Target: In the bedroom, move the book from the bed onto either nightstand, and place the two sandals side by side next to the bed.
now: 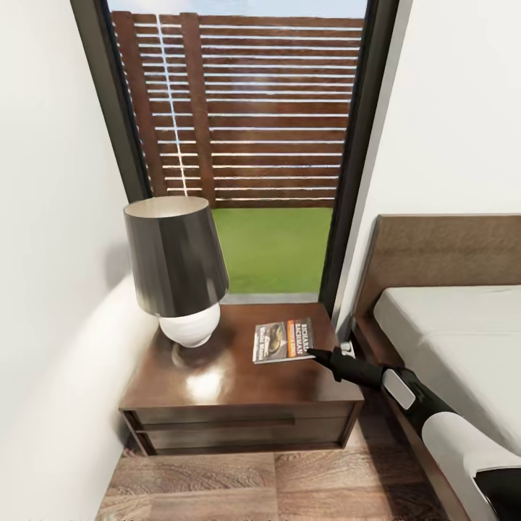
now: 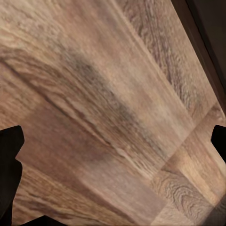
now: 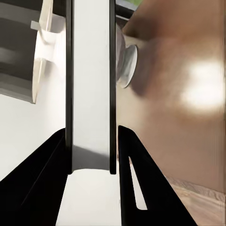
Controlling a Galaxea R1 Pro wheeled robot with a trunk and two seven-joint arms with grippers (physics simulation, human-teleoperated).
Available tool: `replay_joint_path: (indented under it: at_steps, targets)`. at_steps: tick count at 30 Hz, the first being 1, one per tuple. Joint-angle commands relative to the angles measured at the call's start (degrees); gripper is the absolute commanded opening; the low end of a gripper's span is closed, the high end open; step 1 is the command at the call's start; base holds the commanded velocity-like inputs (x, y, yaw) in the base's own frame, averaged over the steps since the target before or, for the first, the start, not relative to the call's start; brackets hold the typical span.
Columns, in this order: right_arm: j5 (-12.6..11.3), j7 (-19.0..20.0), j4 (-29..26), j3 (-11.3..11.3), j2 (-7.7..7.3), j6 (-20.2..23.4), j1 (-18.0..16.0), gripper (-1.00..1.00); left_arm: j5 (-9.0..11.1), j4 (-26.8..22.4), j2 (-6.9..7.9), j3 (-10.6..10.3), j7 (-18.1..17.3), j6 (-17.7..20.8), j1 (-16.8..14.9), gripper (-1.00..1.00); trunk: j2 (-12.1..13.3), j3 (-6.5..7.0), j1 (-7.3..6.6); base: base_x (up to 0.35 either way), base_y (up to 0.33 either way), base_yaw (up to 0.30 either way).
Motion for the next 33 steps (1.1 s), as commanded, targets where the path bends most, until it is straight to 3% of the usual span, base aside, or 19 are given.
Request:
replay_joint_path:
  at_steps: [1, 11, 22, 33]
  targets:
    - [-0.6, 0.0, 0.0, 0.2, -0.05, 0.4, 0.0, -1.0, 0.6, -0.1, 0.0, 0.0, 0.5, 0.2, 0.0, 1.0, -0.4, -0.23, 0.22, 0.0, 0.0, 0.0]
    - [-0.7, -5.0, 0.0, 0.1, 0.03, 0.3, 0.0, -1.0, 0.6, -0.1, 0.0, 0.0, 0.4, 0.3, 0.0, 1.0, -1.3, -2.36, 0.85, 0.0, 0.0, 0.0]
    - [-0.9, -5.8, 0.0, 0.0, 0.01, 0.3, 0.0, -1.0, 0.5, -0.1, 0.04, 0.0, 0.3, 0.2, 0.0, 1.0, -1.5, -4.8, 1.14, 0.0, 0.0, 0.0]
    - [-0.9, -5.8, 0.0, 0.0, -0.04, 0.3, -0.1, -1.0, -0.2, 0.2, 0.18, -0.4, 0.2, -0.1, 0.0, 1.0, -1.5, -4.8, 1.14, 0.014, 0.0, 0.0]
